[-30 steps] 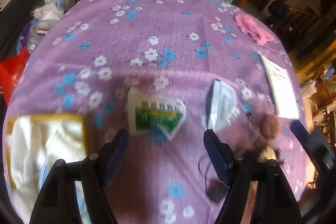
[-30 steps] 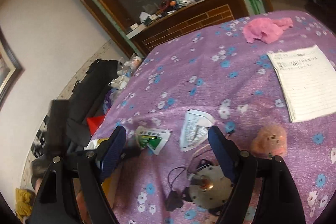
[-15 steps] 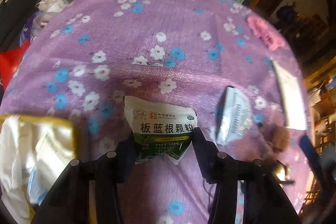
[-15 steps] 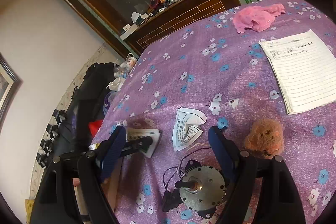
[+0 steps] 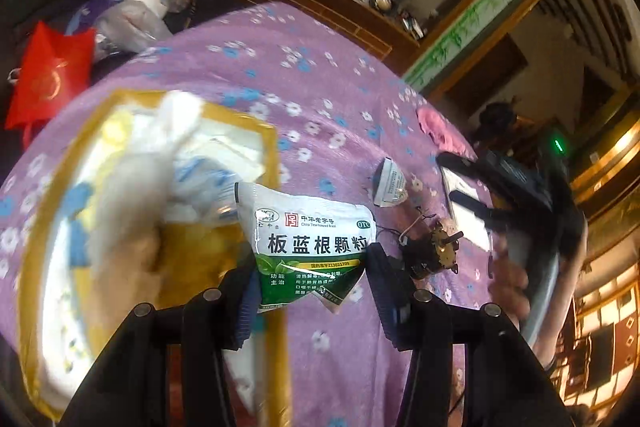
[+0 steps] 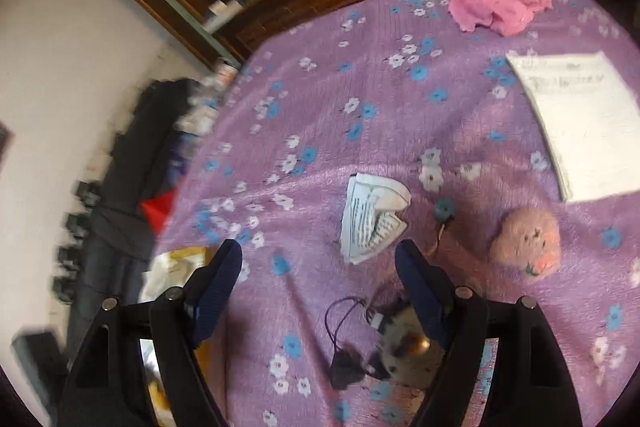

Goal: Organize soft objects
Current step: 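Grasp the green medicine sachet with the left tool while the right tool reaches for the white packet, then place the green sachet in the tray with the left tool while the right tool places the white packet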

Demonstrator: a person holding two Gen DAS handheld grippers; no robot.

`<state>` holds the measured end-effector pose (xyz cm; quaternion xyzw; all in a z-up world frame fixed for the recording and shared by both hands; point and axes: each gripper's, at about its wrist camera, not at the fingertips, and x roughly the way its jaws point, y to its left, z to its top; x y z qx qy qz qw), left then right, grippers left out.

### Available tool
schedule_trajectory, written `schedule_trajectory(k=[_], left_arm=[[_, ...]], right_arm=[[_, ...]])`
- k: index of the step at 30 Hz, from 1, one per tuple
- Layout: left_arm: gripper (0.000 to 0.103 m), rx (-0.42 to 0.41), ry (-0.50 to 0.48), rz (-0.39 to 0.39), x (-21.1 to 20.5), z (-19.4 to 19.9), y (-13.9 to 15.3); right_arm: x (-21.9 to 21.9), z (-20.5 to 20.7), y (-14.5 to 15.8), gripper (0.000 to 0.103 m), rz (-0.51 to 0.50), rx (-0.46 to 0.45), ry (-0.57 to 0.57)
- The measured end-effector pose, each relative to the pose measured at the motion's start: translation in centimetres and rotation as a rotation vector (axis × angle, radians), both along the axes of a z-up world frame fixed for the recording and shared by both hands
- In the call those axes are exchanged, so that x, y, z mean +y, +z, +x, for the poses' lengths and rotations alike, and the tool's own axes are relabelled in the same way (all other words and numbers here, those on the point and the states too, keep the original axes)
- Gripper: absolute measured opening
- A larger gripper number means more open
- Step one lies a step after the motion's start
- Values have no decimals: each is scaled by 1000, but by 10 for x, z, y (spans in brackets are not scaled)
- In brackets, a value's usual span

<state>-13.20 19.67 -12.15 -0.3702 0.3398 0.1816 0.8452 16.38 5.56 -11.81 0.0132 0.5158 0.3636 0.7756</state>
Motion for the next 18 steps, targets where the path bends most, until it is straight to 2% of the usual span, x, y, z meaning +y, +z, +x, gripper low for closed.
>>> schedule_trajectory(k=[4, 7, 9, 10, 12, 15, 17, 18], left_arm=[[52, -21, 17, 48, 4, -25, 8], [52, -35, 33, 35, 16, -40, 7], [52, -31, 50, 38, 22, -50, 5], [52, -35, 56, 36, 25, -56, 5], [52, -46, 62, 27, 29, -65, 3], [52, -49, 75, 29, 31, -77, 1], [52, -52, 78, 27, 30, -84, 0], [52, -52, 78, 28, 30, -87, -1]], right_arm=[[44, 4, -2, 79, -126, 7, -36], [68, 18, -21, 73, -255, -20, -100], [74, 24, -38, 63, -300, 16, -115], [76, 26, -47, 54, -328, 24, -125], [77, 25, -54, 52, -383, -15, -167], [77, 22, -58, 33, -429, -49, -180], [76, 20, -59, 6, -455, -83, -184], [73, 19, -58, 6, -446, -84, -185]])
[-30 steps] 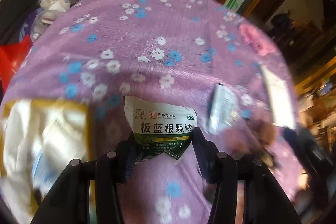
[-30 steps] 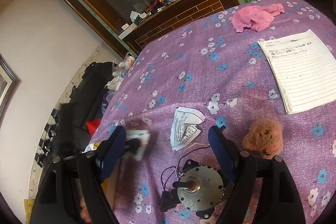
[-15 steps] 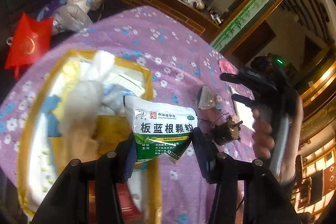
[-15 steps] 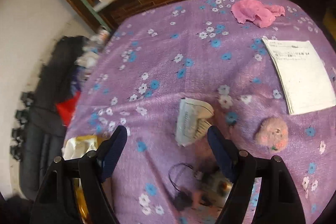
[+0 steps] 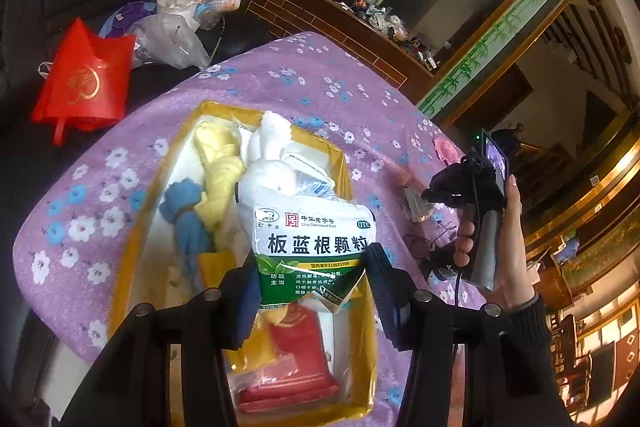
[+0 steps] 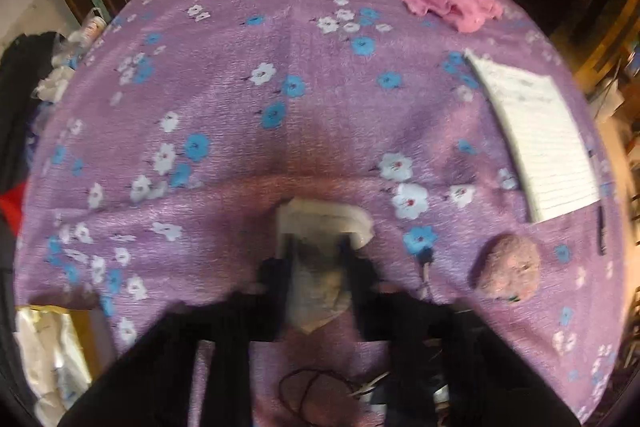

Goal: Organize soft objects
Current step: 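Place the green sachet in the tray with the left tool while the right tool places the white packet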

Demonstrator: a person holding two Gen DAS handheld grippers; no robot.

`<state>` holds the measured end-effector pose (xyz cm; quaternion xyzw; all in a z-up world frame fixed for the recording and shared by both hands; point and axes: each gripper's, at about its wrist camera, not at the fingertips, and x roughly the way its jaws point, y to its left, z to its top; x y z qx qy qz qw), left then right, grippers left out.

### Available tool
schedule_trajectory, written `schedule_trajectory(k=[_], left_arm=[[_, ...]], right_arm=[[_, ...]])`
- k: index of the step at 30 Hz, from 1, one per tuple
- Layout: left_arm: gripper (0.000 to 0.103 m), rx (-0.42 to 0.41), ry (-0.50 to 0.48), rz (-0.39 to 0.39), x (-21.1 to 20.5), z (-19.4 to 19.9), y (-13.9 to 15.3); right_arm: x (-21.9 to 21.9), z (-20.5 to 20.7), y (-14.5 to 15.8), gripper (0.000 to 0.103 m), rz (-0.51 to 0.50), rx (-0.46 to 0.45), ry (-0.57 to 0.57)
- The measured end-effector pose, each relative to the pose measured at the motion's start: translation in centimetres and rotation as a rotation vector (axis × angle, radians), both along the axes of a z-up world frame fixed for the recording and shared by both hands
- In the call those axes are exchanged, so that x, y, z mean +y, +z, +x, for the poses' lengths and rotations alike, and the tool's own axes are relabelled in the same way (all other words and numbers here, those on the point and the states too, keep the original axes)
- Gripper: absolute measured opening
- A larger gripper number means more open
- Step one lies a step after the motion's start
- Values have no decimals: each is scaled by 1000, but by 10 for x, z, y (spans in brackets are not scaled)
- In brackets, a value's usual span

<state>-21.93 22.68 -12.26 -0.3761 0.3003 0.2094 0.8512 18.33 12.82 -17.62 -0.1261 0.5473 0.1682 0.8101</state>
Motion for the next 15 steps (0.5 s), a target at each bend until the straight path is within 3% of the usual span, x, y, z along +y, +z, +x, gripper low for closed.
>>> schedule_trajectory(k=[4, 15], left_arm=[[52, -1, 5, 2, -3, -12, -2], [52, -3, -2, 23, -20, -13, 0]], right_arm=[[-15, -7, 6, 3, 99, 10, 23], [-48, -61, 72, 2, 374, -30, 177]])
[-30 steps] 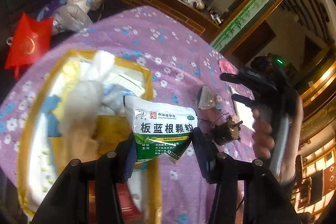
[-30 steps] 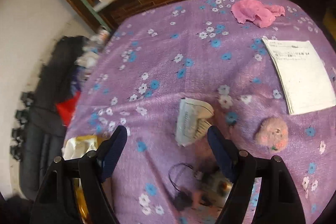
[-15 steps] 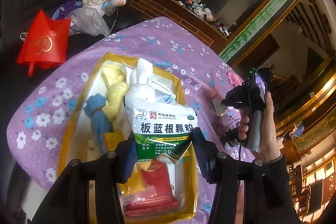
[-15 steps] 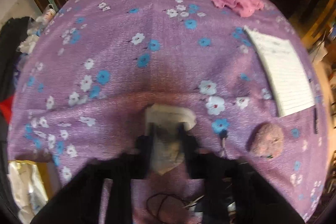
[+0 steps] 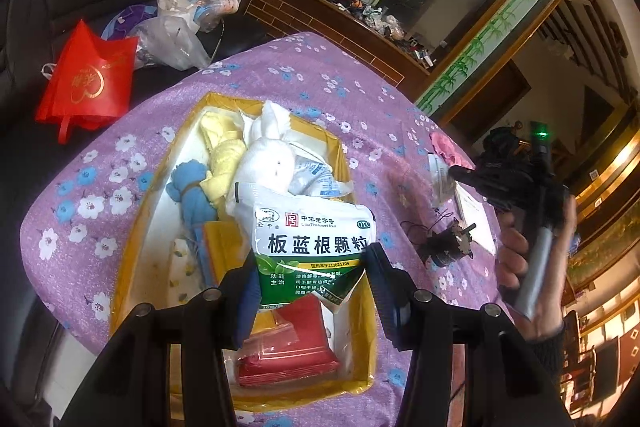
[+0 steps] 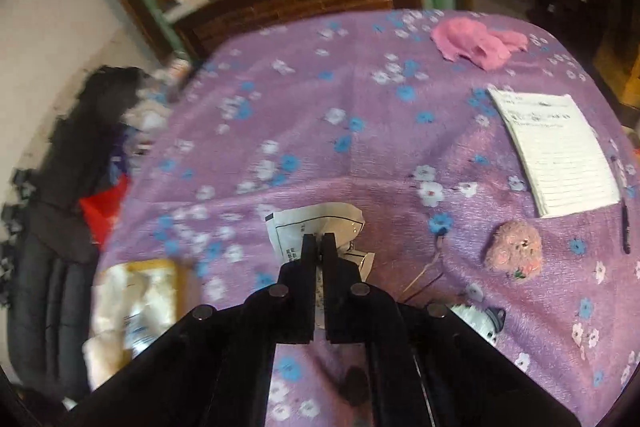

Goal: Organize soft objects
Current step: 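Place the green sachet in the tray with the left tool while the right tool places the white packet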

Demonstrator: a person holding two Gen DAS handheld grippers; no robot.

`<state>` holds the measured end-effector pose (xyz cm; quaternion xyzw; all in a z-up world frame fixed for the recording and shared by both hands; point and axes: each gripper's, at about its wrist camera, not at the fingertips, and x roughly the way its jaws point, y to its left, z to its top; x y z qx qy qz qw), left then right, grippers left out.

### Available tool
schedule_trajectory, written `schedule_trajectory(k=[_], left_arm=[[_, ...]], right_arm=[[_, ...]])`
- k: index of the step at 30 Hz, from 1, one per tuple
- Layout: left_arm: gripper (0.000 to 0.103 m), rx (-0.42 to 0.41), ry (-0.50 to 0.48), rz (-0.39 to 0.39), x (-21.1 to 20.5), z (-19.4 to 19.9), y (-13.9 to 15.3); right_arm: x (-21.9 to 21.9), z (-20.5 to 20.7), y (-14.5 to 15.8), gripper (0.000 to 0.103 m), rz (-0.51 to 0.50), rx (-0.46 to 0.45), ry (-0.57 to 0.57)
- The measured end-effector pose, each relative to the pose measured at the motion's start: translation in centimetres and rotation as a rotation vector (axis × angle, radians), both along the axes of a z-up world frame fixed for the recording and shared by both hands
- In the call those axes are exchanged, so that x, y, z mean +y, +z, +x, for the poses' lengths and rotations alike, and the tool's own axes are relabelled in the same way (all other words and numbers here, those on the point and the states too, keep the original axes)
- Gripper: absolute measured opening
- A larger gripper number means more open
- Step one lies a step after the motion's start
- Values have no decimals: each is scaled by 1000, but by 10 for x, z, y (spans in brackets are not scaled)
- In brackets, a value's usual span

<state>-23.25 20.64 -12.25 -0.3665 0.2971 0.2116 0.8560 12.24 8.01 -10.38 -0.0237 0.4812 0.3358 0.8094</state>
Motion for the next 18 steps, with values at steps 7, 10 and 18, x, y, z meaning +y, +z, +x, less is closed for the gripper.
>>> schedule_trajectory(k=[7, 10, 18], left_arm=[[52, 18, 22, 16, 5, -3, 3], [53, 16, 25, 33, 14, 2, 11], [53, 81, -97, 48, 39, 72, 14]], right_arm=[[-3, -72, 10, 2, 152, 52, 191], [17, -93, 7, 3, 193, 97, 266], [79, -95, -6, 3, 219, 82, 273]])
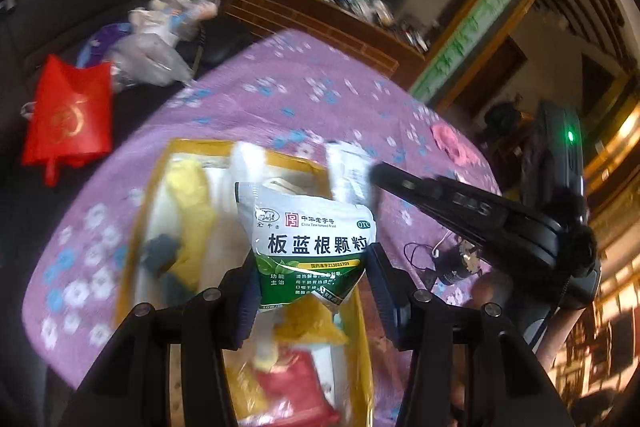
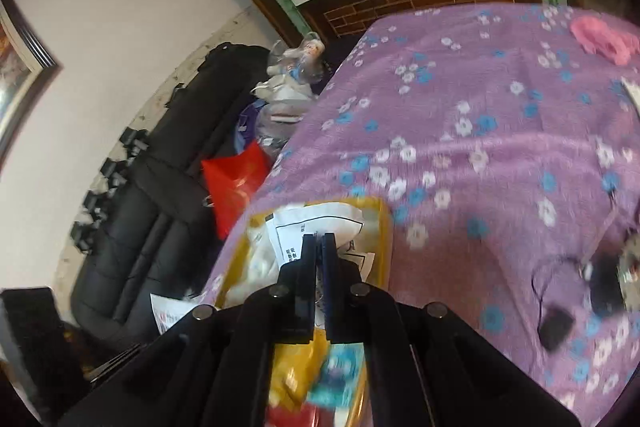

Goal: Organize soft objects
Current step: 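Place the green sachet in the tray with the left tool while the right tool places the white packet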

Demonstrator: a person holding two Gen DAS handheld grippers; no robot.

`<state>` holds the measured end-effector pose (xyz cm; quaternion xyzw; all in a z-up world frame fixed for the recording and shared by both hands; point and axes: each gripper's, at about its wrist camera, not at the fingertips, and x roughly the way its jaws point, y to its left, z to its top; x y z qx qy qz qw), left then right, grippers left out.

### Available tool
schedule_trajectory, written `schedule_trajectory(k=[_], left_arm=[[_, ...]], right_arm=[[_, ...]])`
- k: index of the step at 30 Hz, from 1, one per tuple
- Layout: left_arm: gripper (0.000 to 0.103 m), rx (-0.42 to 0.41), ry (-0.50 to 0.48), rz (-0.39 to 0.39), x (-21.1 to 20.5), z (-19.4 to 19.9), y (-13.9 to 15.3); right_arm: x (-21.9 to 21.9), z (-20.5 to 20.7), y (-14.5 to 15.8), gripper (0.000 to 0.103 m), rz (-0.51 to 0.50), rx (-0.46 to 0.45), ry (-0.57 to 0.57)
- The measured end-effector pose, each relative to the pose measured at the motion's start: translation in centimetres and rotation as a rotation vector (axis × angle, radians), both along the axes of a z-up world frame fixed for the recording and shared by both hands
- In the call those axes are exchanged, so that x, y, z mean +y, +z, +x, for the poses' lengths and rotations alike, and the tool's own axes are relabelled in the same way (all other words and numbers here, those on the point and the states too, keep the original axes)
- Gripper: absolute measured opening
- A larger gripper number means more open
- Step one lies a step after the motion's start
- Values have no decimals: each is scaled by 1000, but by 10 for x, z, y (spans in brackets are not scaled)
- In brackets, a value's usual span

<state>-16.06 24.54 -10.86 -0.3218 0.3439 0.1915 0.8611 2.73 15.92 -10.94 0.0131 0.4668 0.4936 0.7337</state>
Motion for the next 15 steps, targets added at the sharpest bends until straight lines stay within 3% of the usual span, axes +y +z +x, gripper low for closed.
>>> schedule_trajectory(k=[3, 6, 11, 14, 15], left_arm=[[53, 59, 10, 41, 5, 15, -15], [53, 65, 14, 25, 14, 11, -26], [54, 102, 110, 104, 23, -4, -25], [55, 65, 96, 56, 28, -3, -27], [60, 53, 62, 44, 24, 1, -27]], right_arm=[[11, 10, -14, 3, -2, 32, 9], [17, 11, -25, 3, -10, 54, 22], [37, 9, -35, 3, -34, 42, 43], [53, 5, -46, 4, -70, 31, 63], [55, 5, -49, 5, -74, 36, 72]])
